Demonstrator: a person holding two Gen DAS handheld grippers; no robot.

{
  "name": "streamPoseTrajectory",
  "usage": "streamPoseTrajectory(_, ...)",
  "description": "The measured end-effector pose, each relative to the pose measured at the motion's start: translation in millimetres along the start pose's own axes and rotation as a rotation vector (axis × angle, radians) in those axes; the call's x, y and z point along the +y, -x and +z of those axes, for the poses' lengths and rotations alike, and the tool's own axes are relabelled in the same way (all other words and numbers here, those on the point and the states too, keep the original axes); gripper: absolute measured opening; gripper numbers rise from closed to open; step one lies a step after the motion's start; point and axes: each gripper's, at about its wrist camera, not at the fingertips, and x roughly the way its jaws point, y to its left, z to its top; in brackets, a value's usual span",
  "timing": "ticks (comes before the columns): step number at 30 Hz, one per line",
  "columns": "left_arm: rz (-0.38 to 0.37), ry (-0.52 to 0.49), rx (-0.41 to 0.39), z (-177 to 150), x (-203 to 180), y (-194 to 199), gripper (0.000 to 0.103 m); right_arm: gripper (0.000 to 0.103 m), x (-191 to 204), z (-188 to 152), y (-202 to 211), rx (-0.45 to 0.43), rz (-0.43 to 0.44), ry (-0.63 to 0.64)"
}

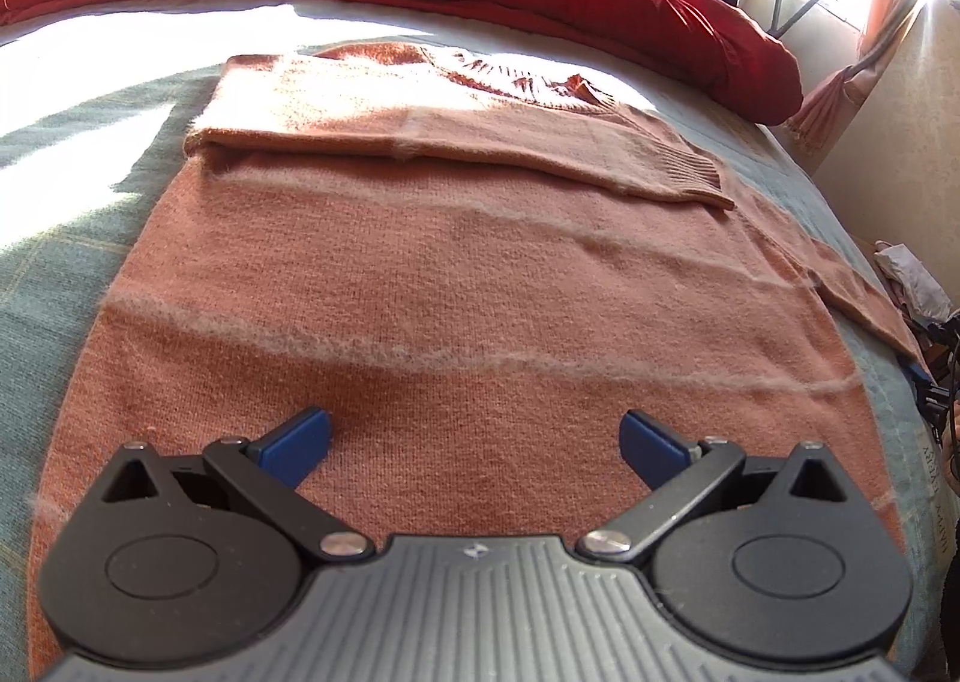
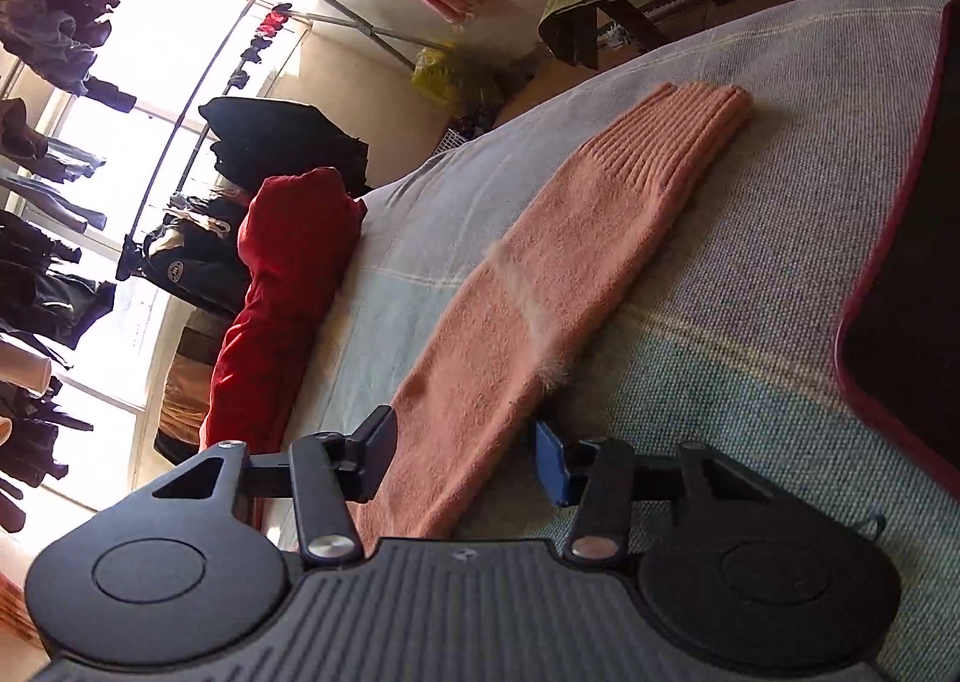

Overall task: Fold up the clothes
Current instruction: 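Close the right gripper on the ribbed sleeve cuff, then lift the cuff with the right gripper and carry the sleeve over the body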

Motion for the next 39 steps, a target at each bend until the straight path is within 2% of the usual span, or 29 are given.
streamPoseTrajectory(6, 0.012, 0.013, 0.001, 3.0, -1.7, -2.5, 0.102, 0.052, -7.2, 12.9, -15.8, -0.029, 0.019, -0.037)
streamPoseTrajectory(13, 0.027, 0.001, 0.005, 5.7, -4.8, -7.3, 0.102, 0.051, -2.3, 24.3, -34.5, -0.031, 0.011, 0.011)
streamPoseTrajectory(15, 0.027, 0.001, 0.005, 5.9, -4.9, -7.9, 0.102, 0.048, -3.4, 28.2, -38.7, -0.035, 0.011, 0.009)
streamPoseTrajectory(18, 0.025, 0.002, 0.003, 6.1, -4.4, -8.4, 0.102, 0.034, -6.6, 31.2, -43.8, -0.046, -0.006, 0.012)
streamPoseTrajectory(20, 0.023, 0.001, 0.003, 6.3, -4.1, -8.6, 0.102, 0.009, -11.9, 30.3, -45.4, -0.051, -0.037, 0.017)
streamPoseTrajectory(22, 0.022, -0.002, 0.002, 6.2, -3.8, -8.6, 0.102, 0.008, -15.6, 30.2, -45.2, -0.052, -0.027, 0.006)
streamPoseTrajectory(33, 0.03, -0.032, -0.003, 3.2, -7.9, -5.8, 0.102, 0.005, 11.8, 26.2, -54.0, -0.025, -0.186, 0.156)
streamPoseTrajectory(39, -0.027, -0.027, -0.035, 2.1, -12.1, 3.4, 0.102, 0.008, 29.6, 20.8, -47.4, -0.035, -0.227, 0.179)
